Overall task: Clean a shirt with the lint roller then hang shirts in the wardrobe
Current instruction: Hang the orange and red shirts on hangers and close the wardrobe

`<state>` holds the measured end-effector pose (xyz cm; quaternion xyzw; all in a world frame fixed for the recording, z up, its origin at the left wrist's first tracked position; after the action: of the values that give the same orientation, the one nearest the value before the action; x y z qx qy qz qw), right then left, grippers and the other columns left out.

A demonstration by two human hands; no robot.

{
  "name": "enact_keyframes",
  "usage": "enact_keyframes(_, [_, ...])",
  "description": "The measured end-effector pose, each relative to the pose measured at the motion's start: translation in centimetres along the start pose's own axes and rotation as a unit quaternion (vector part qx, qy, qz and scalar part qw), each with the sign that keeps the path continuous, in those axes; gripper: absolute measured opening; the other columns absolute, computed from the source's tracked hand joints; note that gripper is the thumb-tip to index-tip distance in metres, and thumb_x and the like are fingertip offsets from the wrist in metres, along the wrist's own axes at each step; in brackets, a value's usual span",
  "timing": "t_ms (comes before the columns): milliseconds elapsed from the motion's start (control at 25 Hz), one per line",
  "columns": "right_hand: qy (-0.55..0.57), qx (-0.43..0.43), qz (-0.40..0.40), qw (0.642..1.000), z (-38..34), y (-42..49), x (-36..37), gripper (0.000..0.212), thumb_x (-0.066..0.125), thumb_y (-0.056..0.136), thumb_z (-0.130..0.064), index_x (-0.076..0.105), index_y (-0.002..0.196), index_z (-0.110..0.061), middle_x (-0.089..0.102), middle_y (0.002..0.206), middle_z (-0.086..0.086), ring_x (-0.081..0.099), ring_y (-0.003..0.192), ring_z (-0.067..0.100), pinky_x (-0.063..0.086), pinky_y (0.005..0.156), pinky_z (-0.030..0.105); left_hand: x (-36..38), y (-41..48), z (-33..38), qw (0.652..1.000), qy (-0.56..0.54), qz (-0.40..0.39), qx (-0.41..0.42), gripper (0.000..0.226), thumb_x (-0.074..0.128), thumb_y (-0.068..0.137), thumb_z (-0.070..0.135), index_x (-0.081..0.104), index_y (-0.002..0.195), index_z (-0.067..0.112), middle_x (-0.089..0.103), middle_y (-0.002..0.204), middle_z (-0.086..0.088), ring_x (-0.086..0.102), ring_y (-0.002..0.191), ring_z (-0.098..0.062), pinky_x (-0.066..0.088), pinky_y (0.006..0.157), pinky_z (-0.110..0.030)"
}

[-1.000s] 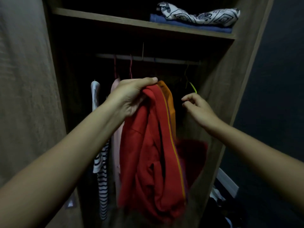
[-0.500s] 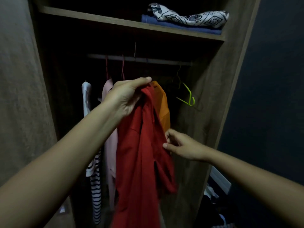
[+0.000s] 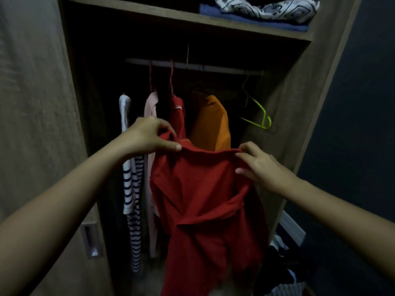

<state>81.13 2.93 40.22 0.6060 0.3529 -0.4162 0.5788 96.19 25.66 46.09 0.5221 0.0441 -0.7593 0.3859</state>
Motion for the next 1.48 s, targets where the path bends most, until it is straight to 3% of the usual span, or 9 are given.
enact_keyframes(200, [-0.043,0.063,-0.060,0.995,3.2,-2.1,-1.3,0.038,0.055,0.079,-0.001,0.068,0.108,-0.023,0.046,0.133,0.004,0.054,0.113,0.021,0.047,0.091,0.035,2.2,0.8,-0.8,1.000,0.000,-0.016,0.004,0.027,0.070,0.072,0.001,0.071,0.092,0.020,0.062,0.070,0.012,0.059,0.060,0.004,0.040,0.053,-0.007])
enact_keyframes(400, [0.011,0.205,-0.039,0.978,5.4,-3.1,-1.3,0.044,0.060,0.075,0.000,0.061,0.115,-0.019,0.059,0.124,0.003,0.057,0.110,0.021,0.047,0.093,0.034,4.6,1.9,2.4,0.976,-0.097,0.000,0.197,0.043,0.051,0.063,-0.016,0.066,0.080,0.021,0.061,0.108,0.001,0.058,0.097,-0.003,0.045,0.086,-0.014])
enact_keyframes(480, [0.028,0.201,-0.094,0.975,5.8,-3.5,-1.2,0.053,0.059,0.071,0.003,0.058,0.120,-0.019,0.056,0.125,0.005,0.057,0.108,0.020,0.047,0.083,0.022,6.1,2.4,3.6,0.972,-0.045,-0.018,0.228,0.044,0.043,0.059,-0.004,0.070,0.075,0.028,0.060,0.114,0.012,0.057,0.105,-0.003,0.046,0.090,-0.019])
enact_keyframes(600, [0.044,0.183,-0.089,0.978,7.9,-2.4,-4.4,0.054,0.048,0.068,0.007,0.067,0.107,-0.024,0.069,0.109,0.007,0.064,0.083,0.017,0.041,0.056,0.007,7.4,4.7,4.1,0.985,0.131,-0.048,0.099,0.045,0.047,0.070,0.007,0.070,0.094,0.038,0.060,0.120,0.011,0.056,0.114,-0.023,0.050,0.089,-0.038])
enact_keyframes(680, [0.010,0.149,-0.086,0.985,9.3,-1.0,-6.2,0.058,0.043,0.068,0.008,0.067,0.110,-0.024,0.067,0.116,0.004,0.063,0.099,0.019,0.041,0.067,0.010,8.5,6.2,5.7,0.975,0.166,-0.107,0.106,0.024,0.058,0.076,0.018,0.066,0.092,0.034,0.062,0.110,0.005,0.059,0.105,-0.024,0.050,0.084,-0.035])
enact_keyframes(920, [-0.285,0.034,-0.155,0.945,12.6,3.1,-4.0,0.040,0.040,0.085,-0.013,0.055,0.121,-0.016,0.056,0.131,0.004,0.053,0.122,0.022,0.032,0.111,0.042,11.1,13.0,11.7,0.984,-0.147,-0.045,0.084,0.012,0.063,0.086,0.024,0.068,0.094,0.016,0.067,0.087,0.001,0.062,0.081,-0.010,0.051,0.070,-0.020])
enact_keyframes(1120, [-0.345,0.013,-0.149,0.927,15.1,4.1,-2.5,0.036,0.041,0.085,-0.020,0.056,0.115,-0.007,0.058,0.123,0.012,0.058,0.112,0.030,0.037,0.106,0.040,16.9,22.0,15.3,0.856,-0.502,-0.043,-0.115,0.020,0.048,0.095,0.017,0.050,0.075,0.014,0.052,0.076,-0.003,0.052,0.063,-0.012,0.045,0.054,-0.018])
enact_keyframes(1360, [-0.347,-0.029,-0.146,0.926,16.5,3.9,-1.9,0.035,0.044,0.084,-0.026,0.055,0.110,-0.006,0.058,0.114,0.013,0.061,0.098,0.032,0.047,0.090,0.040,21.5,30.0,17.5,0.867,-0.478,0.011,-0.141,0.054,0.057,0.088,0.040,0.051,0.120,-0.003,0.063,0.112,-0.016,0.063,0.101,-0.030,0.053,0.080,-0.035])
enact_keyframes(1480, [-0.346,-0.051,-0.139,0.927,16.5,4.0,-1.9,0.036,0.045,0.083,-0.028,0.055,0.110,-0.006,0.058,0.114,0.013,0.061,0.095,0.031,0.048,0.087,0.040,20.8,31.5,18.7,0.858,-0.497,0.036,-0.126,0.015,0.063,0.086,0.014,0.052,0.091,0.006,0.057,0.077,-0.010,0.058,0.066,-0.019,0.050,0.044,-0.025])
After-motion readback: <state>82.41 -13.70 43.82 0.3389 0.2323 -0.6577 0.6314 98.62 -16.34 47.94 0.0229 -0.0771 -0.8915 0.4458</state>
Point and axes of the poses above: each hand's wrist, its own y-axis towards the middle knuckle, its own x-axis out of the palm, z = x × y, the point moved 3 cm from there along y, towards the middle knuckle
